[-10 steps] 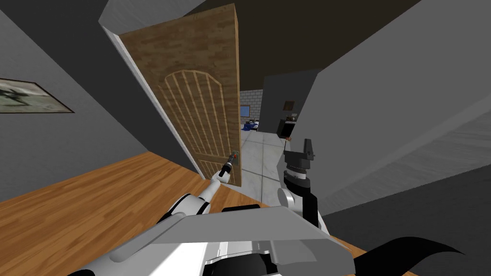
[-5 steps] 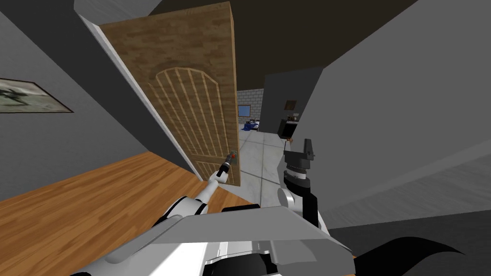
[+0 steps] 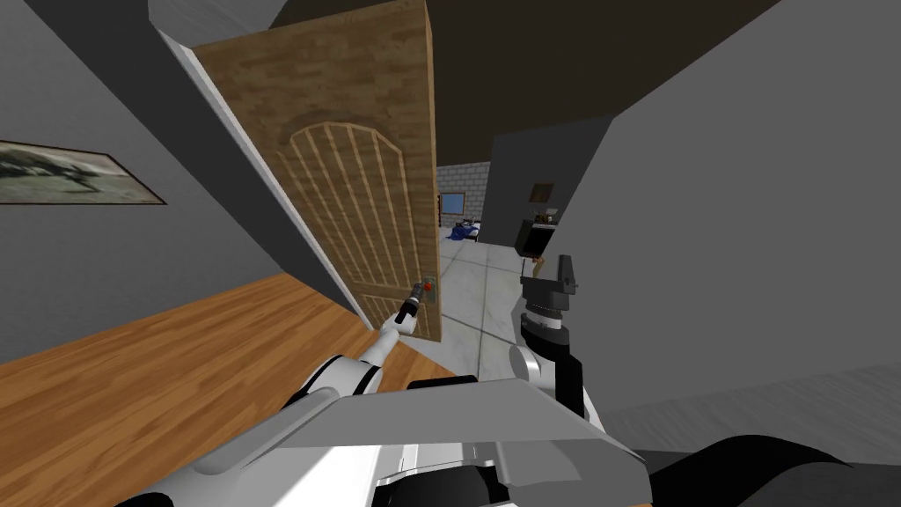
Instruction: Push the door open
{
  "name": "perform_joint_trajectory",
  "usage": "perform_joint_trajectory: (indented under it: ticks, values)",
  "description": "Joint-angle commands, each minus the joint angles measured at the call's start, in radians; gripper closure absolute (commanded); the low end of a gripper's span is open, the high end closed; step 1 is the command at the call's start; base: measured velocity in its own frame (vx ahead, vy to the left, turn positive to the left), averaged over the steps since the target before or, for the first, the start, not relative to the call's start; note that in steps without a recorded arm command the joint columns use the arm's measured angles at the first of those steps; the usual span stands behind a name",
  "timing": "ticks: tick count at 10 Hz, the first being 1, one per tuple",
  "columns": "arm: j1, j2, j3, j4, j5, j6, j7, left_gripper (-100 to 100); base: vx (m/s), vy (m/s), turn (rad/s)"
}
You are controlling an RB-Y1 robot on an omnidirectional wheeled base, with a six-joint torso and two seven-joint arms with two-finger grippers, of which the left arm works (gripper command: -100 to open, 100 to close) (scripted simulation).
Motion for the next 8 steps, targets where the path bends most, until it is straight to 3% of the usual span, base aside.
perform_joint_trajectory:
  ticks: [1,5,8]
  values:
    - [0.000,-0.001,-0.002,0.000,0.000,0.002,0.001,-100,-0.169,0.048,-0.009]
    - [-0.001,-0.011,-0.012,-0.003,-0.001,0.005,0.008,-100,-0.200,0.014,0.013]
    - [-0.001,-0.029,-0.020,-0.006,-0.002,0.007,0.013,-100,-0.208,0.005,0.013]
